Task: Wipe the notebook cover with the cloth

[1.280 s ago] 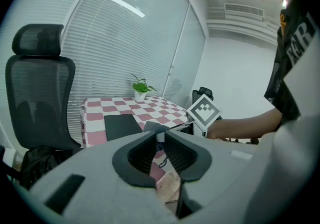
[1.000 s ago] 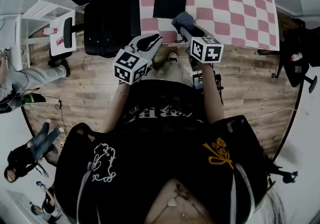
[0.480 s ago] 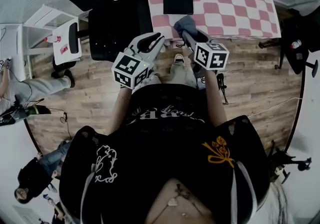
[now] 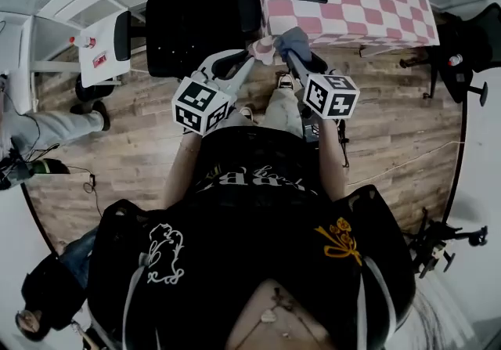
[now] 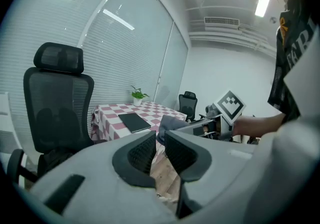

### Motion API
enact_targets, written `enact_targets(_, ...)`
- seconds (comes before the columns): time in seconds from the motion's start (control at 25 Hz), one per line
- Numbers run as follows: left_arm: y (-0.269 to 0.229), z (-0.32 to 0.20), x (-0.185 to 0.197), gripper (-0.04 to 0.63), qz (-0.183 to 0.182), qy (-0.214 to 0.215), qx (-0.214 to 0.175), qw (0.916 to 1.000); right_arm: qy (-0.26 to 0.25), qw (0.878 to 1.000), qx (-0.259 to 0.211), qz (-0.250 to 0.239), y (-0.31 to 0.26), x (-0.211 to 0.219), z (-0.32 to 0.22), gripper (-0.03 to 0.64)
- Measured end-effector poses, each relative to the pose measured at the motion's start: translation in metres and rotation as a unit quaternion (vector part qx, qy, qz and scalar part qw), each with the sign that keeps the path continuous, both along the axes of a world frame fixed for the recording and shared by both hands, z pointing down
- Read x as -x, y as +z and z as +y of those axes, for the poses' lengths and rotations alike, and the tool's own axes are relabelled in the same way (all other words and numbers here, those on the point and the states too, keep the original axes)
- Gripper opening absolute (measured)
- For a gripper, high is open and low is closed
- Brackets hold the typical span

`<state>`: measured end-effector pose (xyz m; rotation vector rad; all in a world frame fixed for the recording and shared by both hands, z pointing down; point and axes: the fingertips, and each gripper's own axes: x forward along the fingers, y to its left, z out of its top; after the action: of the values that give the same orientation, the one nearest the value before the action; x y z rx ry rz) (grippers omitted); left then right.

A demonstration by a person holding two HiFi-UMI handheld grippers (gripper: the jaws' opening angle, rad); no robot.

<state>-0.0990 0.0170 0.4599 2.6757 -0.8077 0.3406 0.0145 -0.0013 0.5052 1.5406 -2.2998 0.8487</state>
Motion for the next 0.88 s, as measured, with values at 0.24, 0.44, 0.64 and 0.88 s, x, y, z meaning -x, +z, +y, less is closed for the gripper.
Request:
enact_targets(0.24,-0.008,0.028,0.018,0.063,0.034,0.014,-0.003,0.9993,0.004,1.000,-0.003,0.016,-0.010,0.026,0.042,0.141)
enact_targets(0.44,-0.009,0.053,0.007,0.063,0.048,0.048,-0.006,0.9977,0.016,0.999,-0.010,0.039,-0.018,0.024,0.069,0.141)
enact_targets(0.64,-0.016,0.066,0.000,0.063,0.055,0.067,-0.016,0.9961,0.029,0.998,-0.011,0.047,-0.019,0.020,0.089,0.141)
enact_targets(0.88,-0.011,0.077,-0.001,0.063,0.051,0.079,-0.010,0.9955,0.038,0.998,-0.019,0.053,-0.025,0.017,0.095,0.141)
